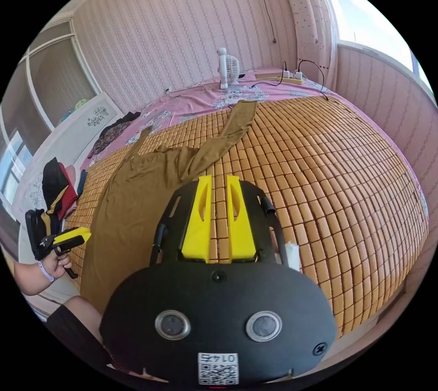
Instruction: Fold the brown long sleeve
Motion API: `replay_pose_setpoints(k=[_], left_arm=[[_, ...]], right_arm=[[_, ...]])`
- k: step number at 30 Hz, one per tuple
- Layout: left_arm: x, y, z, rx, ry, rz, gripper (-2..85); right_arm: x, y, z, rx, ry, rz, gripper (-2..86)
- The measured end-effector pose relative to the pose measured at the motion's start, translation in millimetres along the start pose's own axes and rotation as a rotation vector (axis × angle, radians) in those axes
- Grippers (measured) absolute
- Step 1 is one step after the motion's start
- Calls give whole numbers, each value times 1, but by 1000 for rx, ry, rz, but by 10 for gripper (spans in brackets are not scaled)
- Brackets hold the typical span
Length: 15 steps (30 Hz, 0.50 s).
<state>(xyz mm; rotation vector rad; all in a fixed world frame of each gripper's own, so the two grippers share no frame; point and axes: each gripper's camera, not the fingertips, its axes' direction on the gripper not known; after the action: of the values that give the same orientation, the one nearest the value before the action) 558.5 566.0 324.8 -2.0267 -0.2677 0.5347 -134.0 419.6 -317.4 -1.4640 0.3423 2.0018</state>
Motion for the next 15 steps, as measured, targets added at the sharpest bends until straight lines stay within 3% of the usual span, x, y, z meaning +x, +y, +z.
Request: replay_pose_setpoints(k=[6, 12, 15], left_arm=[[2, -97, 25, -29, 18, 28, 55], [7, -208, 94, -68, 44, 50, 61], [8, -253, 121, -76, 88, 71, 55]], right_arm=[[24, -72, 5, -125, 52, -64, 92], [64, -188, 100, -200, 69, -77, 87], [79, -229, 153, -217, 66, 19, 91]])
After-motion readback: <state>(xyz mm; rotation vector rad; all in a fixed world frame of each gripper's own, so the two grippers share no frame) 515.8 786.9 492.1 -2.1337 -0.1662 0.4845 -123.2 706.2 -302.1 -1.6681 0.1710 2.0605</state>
